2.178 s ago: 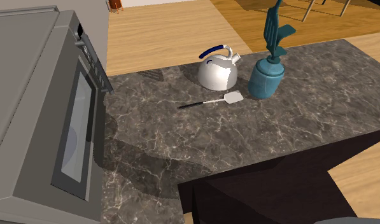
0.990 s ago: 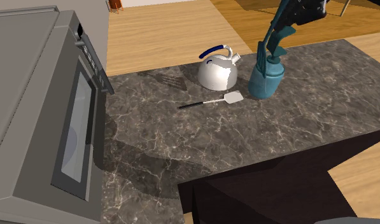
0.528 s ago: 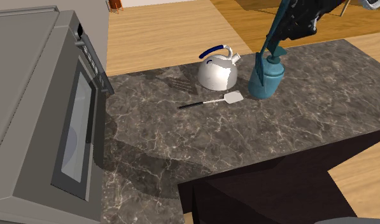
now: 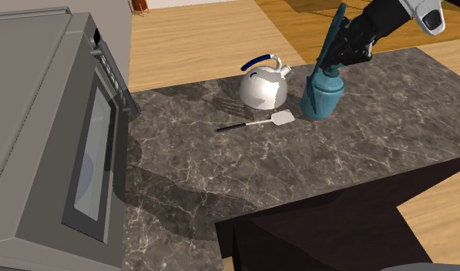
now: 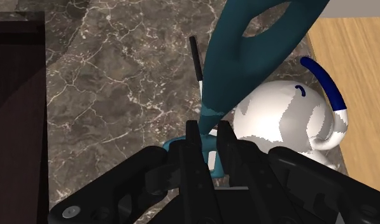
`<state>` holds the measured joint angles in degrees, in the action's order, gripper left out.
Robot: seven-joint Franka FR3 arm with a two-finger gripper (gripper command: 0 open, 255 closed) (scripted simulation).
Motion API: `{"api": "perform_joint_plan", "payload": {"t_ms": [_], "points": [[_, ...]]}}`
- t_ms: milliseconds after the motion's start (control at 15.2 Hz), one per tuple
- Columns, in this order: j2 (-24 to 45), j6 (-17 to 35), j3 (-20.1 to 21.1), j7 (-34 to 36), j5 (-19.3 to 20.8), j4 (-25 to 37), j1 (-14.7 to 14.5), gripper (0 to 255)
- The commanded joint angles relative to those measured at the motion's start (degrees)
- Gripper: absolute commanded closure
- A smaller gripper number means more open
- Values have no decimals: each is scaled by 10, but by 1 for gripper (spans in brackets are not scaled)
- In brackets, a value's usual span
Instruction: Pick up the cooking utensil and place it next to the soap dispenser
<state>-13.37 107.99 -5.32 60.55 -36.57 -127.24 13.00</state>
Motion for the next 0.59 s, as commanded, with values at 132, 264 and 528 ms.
{"api": "perform_joint_plan", "payload": {"t_ms": [132, 264, 528], "points": [[8, 26, 1, -18, -8, -22, -2, 255], [14, 38, 2, -27, -12, -31, -3, 255], [26, 62, 2, -45, -22, -48, -4, 255]]}}
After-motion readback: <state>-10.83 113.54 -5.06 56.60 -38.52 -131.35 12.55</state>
